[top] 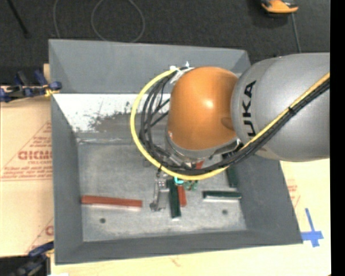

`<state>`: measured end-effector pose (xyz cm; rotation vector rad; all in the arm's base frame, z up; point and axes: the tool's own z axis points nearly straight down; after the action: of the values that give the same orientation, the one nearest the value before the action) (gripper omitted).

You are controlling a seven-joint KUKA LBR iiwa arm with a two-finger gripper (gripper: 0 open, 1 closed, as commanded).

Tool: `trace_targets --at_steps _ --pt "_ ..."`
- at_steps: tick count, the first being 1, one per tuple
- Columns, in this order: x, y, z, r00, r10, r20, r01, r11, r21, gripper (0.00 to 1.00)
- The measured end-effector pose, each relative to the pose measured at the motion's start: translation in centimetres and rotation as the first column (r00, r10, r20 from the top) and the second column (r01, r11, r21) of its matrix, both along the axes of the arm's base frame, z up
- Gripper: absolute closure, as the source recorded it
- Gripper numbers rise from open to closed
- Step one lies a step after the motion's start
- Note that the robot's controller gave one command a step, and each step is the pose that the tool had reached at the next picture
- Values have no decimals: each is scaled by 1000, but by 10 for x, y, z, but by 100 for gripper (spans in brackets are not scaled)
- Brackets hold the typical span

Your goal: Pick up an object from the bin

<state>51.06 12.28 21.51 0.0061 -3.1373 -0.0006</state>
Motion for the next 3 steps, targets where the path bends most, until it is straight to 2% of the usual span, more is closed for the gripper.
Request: trace_targets --at_steps 1,2,3 --pt "-23 47 -84 991 -131 -1 131 991 -1 0" --pt "-19 41 -145 964 -266 1 266 964 -2 0" --pt "-18 41 -143 963 -270 5 270 963 1 100"
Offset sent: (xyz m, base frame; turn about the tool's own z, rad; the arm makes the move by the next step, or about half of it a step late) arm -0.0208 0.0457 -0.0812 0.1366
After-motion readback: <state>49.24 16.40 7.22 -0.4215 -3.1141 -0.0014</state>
